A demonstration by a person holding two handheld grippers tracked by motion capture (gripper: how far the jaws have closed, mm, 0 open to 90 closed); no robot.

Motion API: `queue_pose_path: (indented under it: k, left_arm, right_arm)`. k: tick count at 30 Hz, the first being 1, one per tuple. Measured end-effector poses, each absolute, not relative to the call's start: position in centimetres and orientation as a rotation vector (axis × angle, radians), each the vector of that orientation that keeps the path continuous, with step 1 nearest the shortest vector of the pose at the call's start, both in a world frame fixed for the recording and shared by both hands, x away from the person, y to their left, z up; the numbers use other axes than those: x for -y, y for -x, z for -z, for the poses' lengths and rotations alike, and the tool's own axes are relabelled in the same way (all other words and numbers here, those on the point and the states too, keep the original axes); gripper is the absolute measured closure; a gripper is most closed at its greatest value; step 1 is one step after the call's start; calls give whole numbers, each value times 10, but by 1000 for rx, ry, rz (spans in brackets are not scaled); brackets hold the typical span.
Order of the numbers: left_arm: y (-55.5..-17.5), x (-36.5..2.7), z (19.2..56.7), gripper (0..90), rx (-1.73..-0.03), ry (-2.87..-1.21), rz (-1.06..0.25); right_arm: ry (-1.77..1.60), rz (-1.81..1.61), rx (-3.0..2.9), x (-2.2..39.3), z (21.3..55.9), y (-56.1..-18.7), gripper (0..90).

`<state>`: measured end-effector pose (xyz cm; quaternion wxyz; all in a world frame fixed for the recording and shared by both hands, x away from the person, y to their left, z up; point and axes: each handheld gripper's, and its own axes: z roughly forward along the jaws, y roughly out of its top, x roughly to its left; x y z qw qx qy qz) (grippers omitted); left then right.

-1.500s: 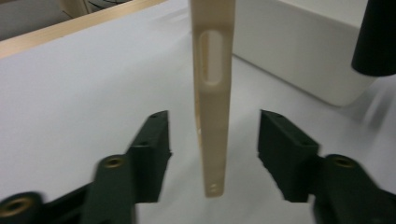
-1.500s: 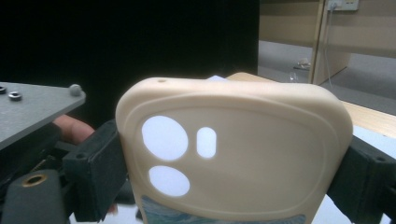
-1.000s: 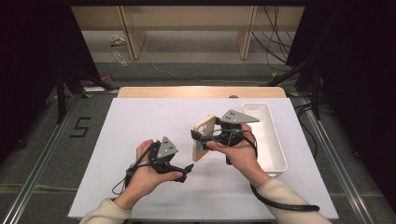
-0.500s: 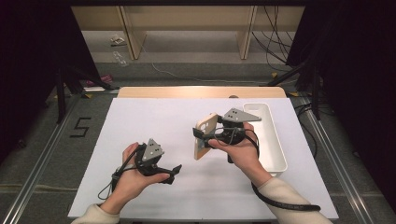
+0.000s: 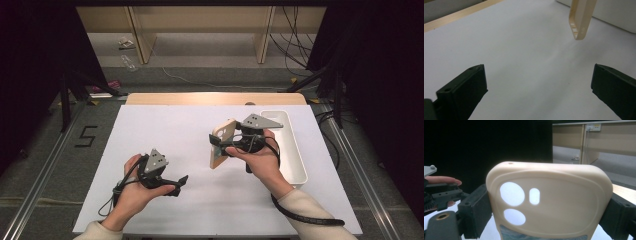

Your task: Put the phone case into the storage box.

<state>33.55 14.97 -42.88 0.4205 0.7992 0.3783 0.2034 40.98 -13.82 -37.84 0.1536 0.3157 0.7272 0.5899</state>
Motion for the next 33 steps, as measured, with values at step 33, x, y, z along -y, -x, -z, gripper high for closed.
queue_pose_path:
  k: [33]
  left_arm:
    - [-337, -163, 430, 0, -993, -1979, -528]
  right_arm:
    - [-949, -1663, -2020, 156, 367, -416, 124]
